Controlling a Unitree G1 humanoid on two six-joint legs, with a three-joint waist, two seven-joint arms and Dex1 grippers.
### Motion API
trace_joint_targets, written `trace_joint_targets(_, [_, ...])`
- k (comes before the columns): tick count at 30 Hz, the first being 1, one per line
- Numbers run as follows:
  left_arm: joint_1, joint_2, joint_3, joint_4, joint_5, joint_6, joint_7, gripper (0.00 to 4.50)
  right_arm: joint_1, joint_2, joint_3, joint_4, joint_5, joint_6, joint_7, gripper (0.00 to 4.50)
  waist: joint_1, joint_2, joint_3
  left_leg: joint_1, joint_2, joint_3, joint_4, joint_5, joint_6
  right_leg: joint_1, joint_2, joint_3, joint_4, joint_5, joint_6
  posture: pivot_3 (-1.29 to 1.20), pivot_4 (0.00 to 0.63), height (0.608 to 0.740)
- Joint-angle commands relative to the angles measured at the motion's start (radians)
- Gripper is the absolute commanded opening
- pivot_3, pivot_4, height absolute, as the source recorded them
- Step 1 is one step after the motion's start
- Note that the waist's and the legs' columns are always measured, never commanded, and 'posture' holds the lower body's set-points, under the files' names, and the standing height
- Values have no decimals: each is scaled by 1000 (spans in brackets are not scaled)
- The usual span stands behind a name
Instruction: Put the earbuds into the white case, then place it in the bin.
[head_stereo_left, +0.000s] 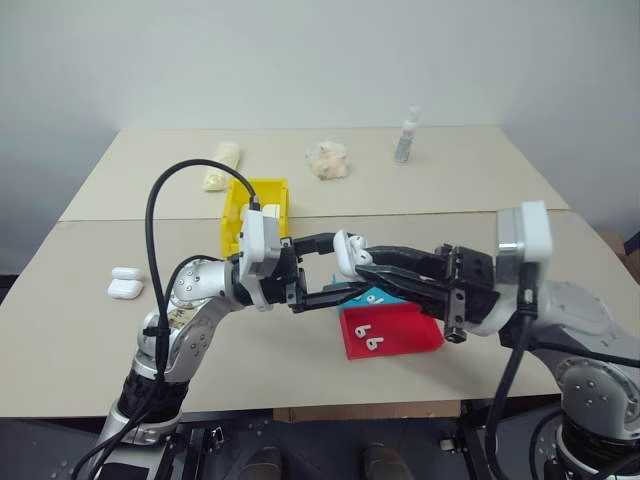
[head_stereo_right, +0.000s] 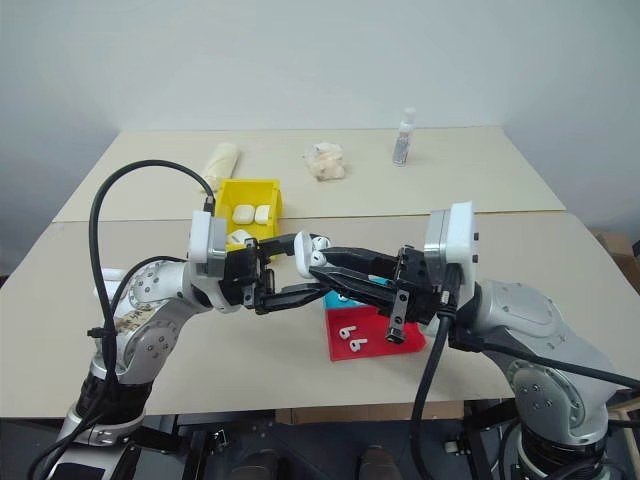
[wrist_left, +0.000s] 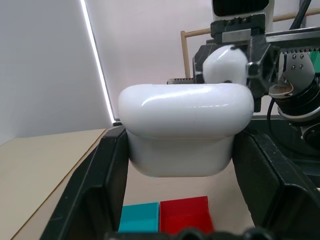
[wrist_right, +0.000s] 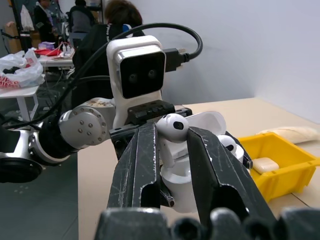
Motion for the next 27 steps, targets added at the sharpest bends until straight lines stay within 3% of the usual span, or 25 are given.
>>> trace_joint_targets(1, [-8, 4, 11, -41, -8, 3, 10, 2778, 1, -15, 8, -2, -12, -49, -7, 625, 0, 0, 0, 0, 0, 0, 0, 0, 0, 0, 0, 0, 0, 0, 0, 0, 150, 740])
trace_joint_targets(6, [-2, 12, 15, -45, -7, -1, 14, 2778, 8, -34, 27, 17, -25, -75, 6, 625, 0, 0, 0, 0, 0, 0, 0, 0, 0, 0, 0, 0, 0, 0, 0, 0, 150, 740])
trace_joint_targets(12, [1, 13, 12, -42, -3, -3, 21, 2778, 16, -47, 38, 13, -29, -97, 8, 2656, 0, 0, 0, 0, 0, 0, 0, 0, 0, 0, 0, 0, 0, 0, 0, 0, 150, 740])
trace_joint_targets(24, [-4, 16, -24, 28, 69, -33, 5, 2778, -3, -144, -40, -11, 81, -96, 32, 2656, 1, 0, 0, 0, 0, 0, 0, 0, 0, 0, 0, 0, 0, 0, 0, 0, 150, 740])
trace_joint_targets(27, [-27, 5, -63, 62, 134, -45, 16, 2778, -115, -193, -11, 6, 114, -32, -29, 2066, -2, 0, 0, 0, 0, 1, 0, 0, 0, 0, 0, 1, 0, 0, 0, 0, 150, 740])
